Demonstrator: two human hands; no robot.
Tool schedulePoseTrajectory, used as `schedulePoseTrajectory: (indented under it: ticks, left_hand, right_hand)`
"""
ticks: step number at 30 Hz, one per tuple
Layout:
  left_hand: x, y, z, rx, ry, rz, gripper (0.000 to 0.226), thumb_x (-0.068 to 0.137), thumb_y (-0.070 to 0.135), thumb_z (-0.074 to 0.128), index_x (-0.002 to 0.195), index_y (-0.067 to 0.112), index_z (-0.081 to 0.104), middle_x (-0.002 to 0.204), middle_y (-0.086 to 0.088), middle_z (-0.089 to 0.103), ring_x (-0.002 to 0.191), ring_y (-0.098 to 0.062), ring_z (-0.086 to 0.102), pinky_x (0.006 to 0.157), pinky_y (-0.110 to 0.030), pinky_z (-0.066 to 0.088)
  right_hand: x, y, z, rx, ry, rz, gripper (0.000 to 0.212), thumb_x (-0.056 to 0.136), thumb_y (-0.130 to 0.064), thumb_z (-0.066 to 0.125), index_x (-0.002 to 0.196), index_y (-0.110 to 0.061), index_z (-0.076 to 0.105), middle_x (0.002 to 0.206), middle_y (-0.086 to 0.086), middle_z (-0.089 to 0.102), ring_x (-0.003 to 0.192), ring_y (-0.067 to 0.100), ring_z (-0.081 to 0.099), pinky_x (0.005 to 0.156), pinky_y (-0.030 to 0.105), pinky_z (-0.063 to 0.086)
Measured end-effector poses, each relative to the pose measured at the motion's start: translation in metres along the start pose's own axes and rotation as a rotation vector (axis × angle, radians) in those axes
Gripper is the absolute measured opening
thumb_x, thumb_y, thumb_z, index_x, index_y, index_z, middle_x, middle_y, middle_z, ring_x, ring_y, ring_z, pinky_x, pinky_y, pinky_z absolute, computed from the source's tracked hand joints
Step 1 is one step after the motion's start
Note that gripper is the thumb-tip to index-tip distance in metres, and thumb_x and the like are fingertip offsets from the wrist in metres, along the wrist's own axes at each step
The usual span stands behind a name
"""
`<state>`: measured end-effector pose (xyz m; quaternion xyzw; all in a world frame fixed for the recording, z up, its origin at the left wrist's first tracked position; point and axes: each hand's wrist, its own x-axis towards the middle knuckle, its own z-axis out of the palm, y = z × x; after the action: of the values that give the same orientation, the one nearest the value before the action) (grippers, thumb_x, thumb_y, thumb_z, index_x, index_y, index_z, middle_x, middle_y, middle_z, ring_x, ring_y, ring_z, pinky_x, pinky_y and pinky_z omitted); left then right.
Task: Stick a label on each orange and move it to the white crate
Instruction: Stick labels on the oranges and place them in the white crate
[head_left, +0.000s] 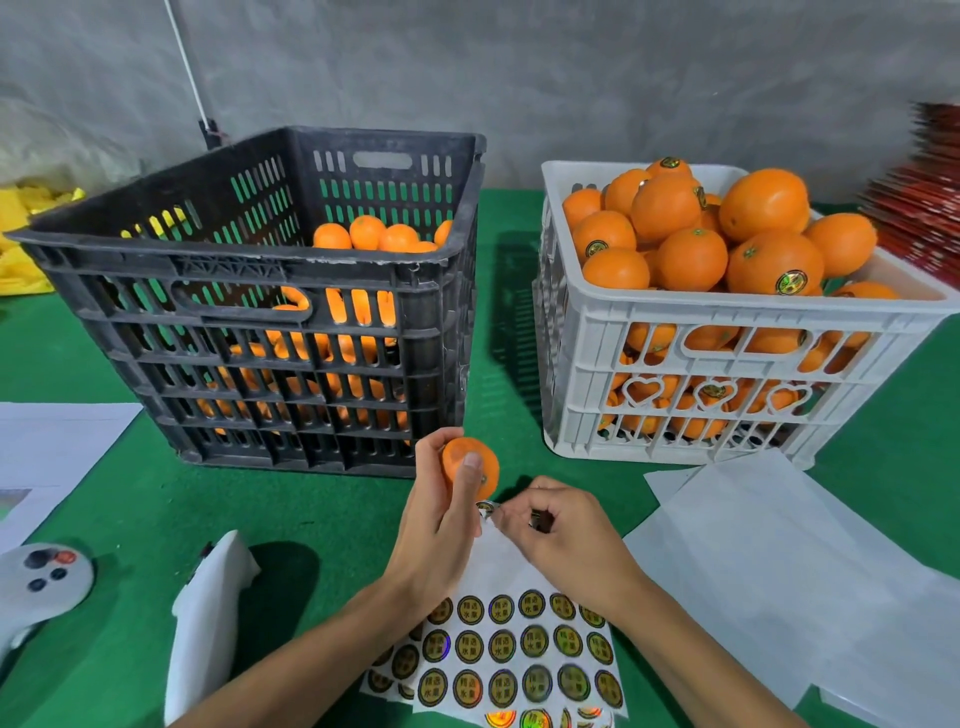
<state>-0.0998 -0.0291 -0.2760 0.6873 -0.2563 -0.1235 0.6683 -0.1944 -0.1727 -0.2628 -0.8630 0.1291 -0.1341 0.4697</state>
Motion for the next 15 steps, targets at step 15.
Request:
schedulePoseTrajectory:
  ticks: [15]
  left_hand:
    - [-0.006, 0.003, 0.001, 0.327, -0.146, 0.098, 0.05, 0.099, 0.075, 0.035, 0.139, 0.046, 0.034, 0.096, 0.014, 0.063, 0.077, -0.011, 0.067, 0.07, -0.035, 0.053]
  right_hand:
    - [-0.002, -0.024, -0.002, -0.088, 0.297, -0.197, 0.025, 0.105, -0.037, 0.052, 0.111, -0.027, 0.074, 0.105, -0.017, 0.057, 0.1, 0.007, 0.061, 0.081, 0.029, 0.053]
